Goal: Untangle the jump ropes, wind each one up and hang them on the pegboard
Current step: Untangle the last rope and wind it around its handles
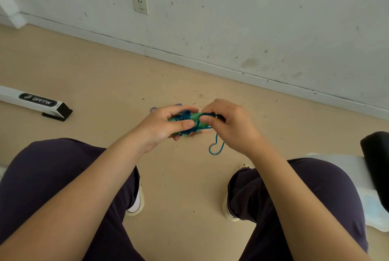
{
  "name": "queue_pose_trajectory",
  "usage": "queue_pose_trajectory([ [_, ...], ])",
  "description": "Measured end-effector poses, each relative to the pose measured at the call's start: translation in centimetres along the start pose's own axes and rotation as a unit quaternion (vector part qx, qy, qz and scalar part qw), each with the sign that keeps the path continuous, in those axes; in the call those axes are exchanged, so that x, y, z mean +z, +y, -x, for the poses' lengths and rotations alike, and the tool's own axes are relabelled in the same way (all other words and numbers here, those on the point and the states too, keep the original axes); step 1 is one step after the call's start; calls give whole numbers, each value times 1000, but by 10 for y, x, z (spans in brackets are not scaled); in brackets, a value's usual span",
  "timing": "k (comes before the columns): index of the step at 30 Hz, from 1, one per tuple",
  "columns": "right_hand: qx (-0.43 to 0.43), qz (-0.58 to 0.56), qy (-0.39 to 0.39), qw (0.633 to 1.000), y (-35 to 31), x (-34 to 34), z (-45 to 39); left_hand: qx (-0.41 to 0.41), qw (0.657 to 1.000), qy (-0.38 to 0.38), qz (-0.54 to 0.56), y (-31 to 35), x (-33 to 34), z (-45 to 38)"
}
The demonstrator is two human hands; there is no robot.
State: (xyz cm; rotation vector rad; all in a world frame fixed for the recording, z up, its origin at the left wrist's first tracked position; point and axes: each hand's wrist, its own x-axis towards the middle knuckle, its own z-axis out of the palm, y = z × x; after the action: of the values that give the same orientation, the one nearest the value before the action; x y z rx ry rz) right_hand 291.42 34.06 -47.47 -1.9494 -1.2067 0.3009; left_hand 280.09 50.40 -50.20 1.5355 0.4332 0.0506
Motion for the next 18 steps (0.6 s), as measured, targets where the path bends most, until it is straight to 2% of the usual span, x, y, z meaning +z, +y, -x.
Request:
queue_pose_trajectory([
  [4,4,-25,-7,1000,4,-2,1,-20,994,-105,1,2,3,3],
  [7,24,-74,-13,997,2,3,2,-12,991,-130,-31,4,6,6],
  [12,97,-138,6,986,-2,10,1,-1,991,-119,-59,8,7,10],
  [18,128,-164,9,978,2,9,-3,-4,995,-51,-85,6,11,9],
])
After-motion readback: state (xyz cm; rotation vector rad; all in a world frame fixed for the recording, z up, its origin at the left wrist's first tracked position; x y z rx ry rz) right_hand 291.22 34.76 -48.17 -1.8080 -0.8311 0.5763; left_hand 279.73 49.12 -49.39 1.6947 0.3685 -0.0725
